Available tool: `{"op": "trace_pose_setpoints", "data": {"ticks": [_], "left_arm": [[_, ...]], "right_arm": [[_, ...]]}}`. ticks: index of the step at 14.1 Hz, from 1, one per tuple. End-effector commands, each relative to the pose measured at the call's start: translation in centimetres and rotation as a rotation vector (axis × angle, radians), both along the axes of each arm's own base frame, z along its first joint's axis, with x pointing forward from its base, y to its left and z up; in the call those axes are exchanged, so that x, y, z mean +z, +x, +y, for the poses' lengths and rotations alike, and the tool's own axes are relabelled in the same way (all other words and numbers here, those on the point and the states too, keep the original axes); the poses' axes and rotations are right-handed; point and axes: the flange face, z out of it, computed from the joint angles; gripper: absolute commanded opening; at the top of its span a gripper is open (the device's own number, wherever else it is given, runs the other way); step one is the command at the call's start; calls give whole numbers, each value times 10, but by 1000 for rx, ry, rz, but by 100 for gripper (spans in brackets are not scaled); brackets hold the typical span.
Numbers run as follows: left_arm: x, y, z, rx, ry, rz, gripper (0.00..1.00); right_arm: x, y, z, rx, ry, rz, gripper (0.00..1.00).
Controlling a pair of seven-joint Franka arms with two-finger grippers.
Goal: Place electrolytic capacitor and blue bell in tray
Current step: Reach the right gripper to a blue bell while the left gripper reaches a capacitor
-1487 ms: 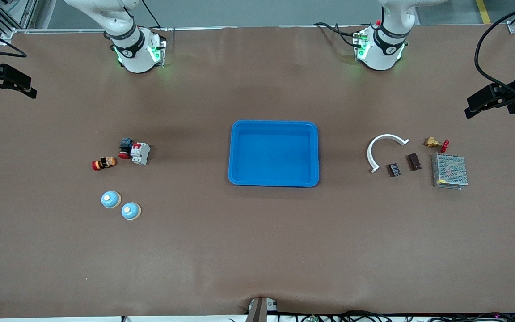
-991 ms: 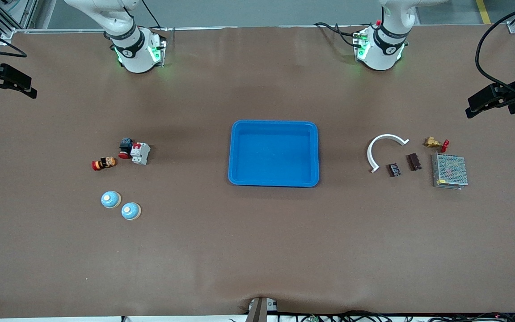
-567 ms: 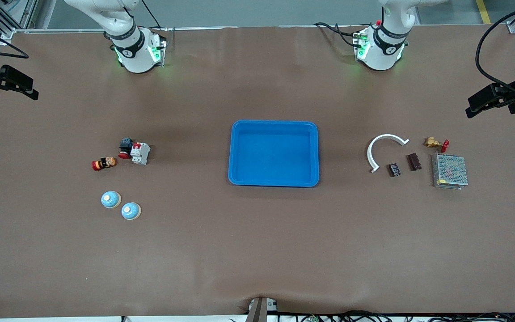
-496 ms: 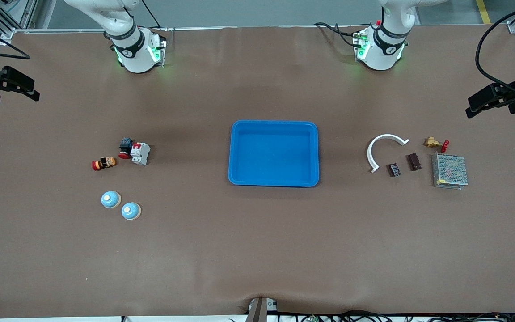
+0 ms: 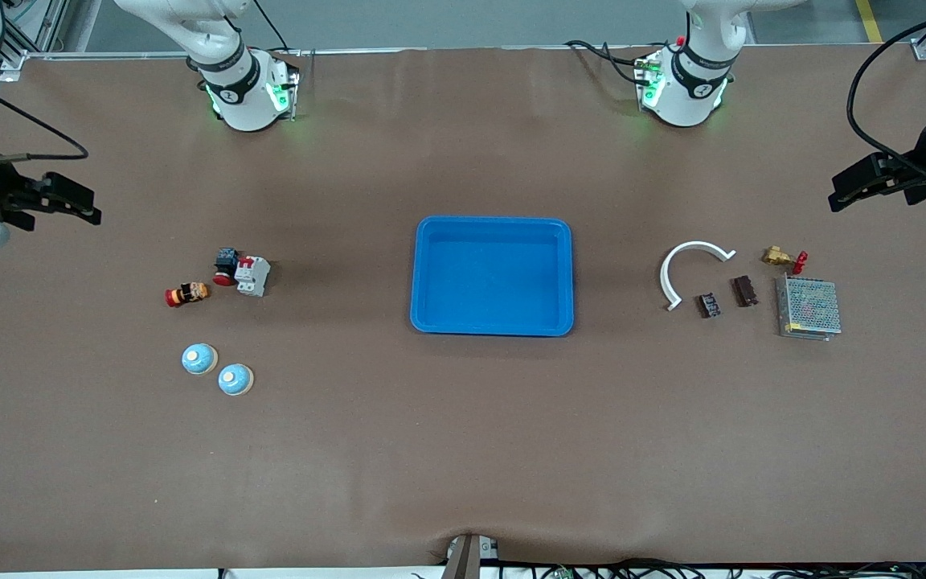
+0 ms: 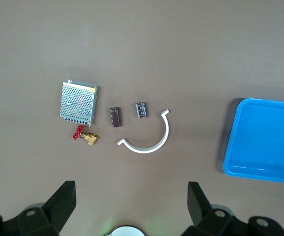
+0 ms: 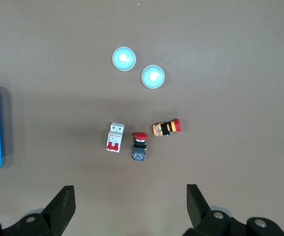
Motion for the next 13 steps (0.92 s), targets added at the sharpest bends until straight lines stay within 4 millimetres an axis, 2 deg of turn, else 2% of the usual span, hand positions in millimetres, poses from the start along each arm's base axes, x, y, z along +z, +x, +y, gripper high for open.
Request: {"op": "trace_pose_setpoints", "data": {"ticks": [1, 4, 7, 11, 13], "left_arm": [[-23, -1, 0, -6, -4, 53, 100], [-48, 6, -2, -1, -4, 42, 100], [-92, 8, -3, 3, 1, 36, 100], [-133, 6, -9, -7, 28, -4, 100], [-159, 2, -11, 36, 31, -18, 100]], "right_arm": [[-16, 14, 2, -12, 15, 5, 100], [-42, 31, 7, -7, 16, 5, 100], [-71, 49, 8, -12, 33, 0, 100], [-117, 72, 10, -30, 72, 0, 100], [-136, 80, 20, -23, 85, -1, 100]]}}
